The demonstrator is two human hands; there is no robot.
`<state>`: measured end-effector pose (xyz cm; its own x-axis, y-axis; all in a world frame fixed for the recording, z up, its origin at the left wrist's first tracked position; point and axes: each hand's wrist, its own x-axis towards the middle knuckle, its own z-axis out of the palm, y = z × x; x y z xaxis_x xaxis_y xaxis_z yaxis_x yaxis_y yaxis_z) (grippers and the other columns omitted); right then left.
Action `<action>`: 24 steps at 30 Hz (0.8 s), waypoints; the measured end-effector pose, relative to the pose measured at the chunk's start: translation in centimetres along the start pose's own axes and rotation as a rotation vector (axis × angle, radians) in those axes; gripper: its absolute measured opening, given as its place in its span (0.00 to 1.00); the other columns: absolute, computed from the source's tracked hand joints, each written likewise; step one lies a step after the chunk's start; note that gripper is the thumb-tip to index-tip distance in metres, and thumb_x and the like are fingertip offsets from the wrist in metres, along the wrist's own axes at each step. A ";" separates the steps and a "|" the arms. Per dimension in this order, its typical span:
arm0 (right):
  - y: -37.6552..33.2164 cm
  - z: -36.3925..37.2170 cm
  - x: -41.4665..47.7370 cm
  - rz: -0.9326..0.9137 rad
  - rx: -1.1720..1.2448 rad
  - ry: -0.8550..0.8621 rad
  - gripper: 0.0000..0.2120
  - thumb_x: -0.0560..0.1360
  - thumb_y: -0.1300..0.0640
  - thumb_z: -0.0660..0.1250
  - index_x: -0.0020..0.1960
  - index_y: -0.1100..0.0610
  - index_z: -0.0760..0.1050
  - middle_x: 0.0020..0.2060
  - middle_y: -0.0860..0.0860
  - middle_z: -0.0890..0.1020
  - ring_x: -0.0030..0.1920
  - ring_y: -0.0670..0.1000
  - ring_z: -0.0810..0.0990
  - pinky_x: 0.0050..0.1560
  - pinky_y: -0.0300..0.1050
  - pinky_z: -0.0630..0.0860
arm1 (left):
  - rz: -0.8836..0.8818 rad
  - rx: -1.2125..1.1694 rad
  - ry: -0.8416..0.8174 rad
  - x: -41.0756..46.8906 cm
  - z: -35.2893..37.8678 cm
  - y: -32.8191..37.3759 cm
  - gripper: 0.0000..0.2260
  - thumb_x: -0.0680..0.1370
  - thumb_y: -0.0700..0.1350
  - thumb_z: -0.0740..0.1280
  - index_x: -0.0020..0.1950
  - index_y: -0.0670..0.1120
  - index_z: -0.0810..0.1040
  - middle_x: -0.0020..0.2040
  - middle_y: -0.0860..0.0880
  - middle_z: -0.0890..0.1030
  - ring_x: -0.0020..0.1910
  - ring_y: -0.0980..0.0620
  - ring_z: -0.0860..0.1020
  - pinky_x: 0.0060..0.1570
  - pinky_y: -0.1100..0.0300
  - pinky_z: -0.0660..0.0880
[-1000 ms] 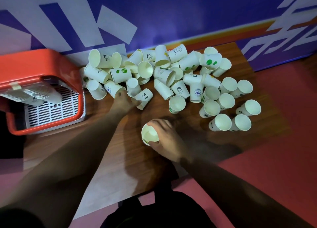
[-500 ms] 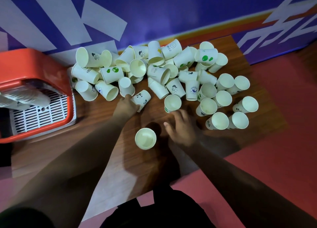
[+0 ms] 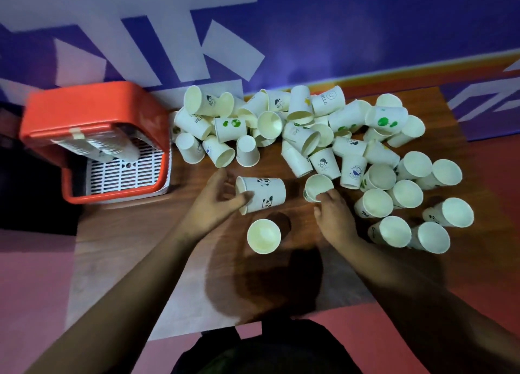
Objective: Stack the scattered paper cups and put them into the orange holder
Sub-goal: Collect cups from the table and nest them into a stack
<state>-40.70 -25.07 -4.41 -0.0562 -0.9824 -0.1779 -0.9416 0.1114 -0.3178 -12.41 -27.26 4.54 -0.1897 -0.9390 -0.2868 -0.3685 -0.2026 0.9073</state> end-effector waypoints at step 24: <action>-4.6 -6.2 -3.7 -0.173 0.647 0.080 0.10 0.69 0.61 0.75 0.35 0.54 0.74 0.65 0.48 0.71 0.68 0.43 0.69 0.61 0.31 0.65 | 0.125 0.275 -0.013 -3.6 7.9 -5.1 0.33 0.72 0.49 0.77 0.73 0.47 0.68 0.67 0.56 0.69 0.67 0.50 0.71 0.59 0.57 0.72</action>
<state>-38.20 -22.92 3.49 0.0297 -0.9995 -0.0126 -0.5521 -0.0059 -0.8337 -17.10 -20.64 -1.46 -0.2602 -0.9480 -0.1835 -0.5738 -0.0010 0.8190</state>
